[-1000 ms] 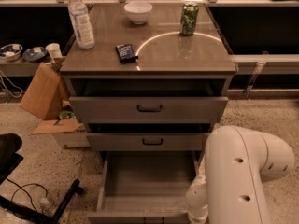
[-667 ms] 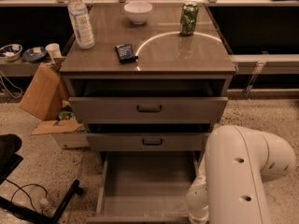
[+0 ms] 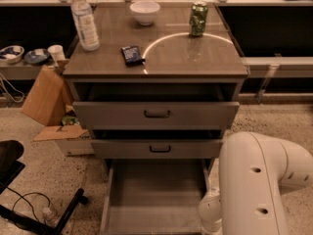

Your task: Open bottom drawer

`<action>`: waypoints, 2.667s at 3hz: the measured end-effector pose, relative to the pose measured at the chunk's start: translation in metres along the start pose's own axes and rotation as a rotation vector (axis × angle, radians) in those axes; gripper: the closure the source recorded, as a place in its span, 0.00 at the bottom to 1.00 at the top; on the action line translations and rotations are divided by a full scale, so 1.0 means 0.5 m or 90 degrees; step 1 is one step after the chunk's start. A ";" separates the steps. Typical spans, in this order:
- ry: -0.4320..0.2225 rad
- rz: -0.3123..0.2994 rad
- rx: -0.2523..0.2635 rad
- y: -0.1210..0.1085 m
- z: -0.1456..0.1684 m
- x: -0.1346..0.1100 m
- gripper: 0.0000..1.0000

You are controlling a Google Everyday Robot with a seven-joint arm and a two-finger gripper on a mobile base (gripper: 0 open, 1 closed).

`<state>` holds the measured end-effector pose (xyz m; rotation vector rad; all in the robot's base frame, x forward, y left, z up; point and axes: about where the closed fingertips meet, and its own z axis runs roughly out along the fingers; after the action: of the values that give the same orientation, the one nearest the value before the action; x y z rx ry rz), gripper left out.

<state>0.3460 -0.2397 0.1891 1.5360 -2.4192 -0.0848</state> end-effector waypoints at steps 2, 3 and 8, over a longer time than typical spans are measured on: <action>0.007 0.013 -0.002 -0.011 -0.004 0.011 0.74; 0.007 0.013 -0.002 -0.011 -0.004 0.011 0.51; 0.039 0.043 -0.023 0.195 -0.258 0.163 0.00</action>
Offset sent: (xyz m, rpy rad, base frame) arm -0.3499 -0.1991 0.1079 -0.2784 0.4118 -0.6314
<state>0.2613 -0.2577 0.3480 1.4201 -2.4049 -0.0658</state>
